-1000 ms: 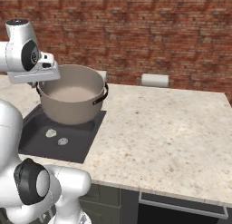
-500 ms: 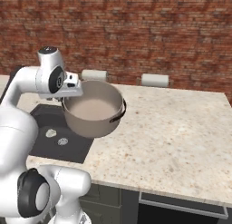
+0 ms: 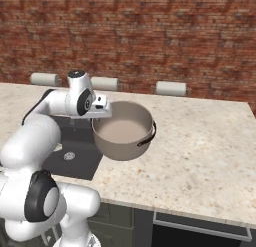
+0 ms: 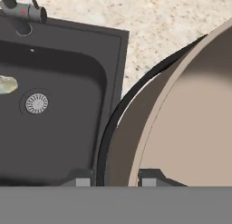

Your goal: Dump the garlic from the pot into the sink. Then turn on the water and wash the garlic. Then turn off the water and put the garlic back in the pot.

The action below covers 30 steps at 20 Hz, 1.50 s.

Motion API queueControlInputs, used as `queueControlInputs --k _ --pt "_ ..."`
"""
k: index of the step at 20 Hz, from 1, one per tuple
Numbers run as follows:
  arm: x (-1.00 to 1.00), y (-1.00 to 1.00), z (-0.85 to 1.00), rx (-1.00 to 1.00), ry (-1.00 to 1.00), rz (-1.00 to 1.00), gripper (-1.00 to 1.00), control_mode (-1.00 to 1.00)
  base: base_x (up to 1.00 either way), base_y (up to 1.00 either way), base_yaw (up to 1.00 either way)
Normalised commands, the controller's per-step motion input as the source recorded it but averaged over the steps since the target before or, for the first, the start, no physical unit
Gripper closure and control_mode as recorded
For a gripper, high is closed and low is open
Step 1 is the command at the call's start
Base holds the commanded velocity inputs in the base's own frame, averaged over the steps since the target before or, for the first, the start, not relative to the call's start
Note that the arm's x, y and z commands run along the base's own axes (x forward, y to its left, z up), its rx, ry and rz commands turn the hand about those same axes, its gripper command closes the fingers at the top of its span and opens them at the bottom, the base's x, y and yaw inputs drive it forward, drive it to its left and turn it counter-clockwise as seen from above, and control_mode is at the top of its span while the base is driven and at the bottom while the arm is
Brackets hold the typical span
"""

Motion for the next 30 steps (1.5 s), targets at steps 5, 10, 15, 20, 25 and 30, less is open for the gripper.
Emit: queueControlInputs --k 5,10,15,20,25,30 --pt "0.27 -0.64 -0.57 0.00 0.07 -0.07 1.00 -1.00 0.00 0.00 0.00" --pt "0.06 -0.52 -0.60 0.00 0.07 -0.04 1.00 -1.00 0.00 0.00 0.00" --pt "0.00 -0.44 -0.62 0.00 0.03 -0.01 1.00 -1.00 0.00 0.00 0.00" --pt "0.00 -0.41 -0.56 0.00 0.00 0.00 1.00 -1.00 0.00 0.00 0.00" --pt "0.10 -0.24 -0.59 0.00 0.00 0.00 1.00 -1.00 0.00 0.00 0.00" --pt "0.04 -0.10 -0.61 0.00 0.00 0.00 1.00 -1.00 0.00 0.00 0.00"
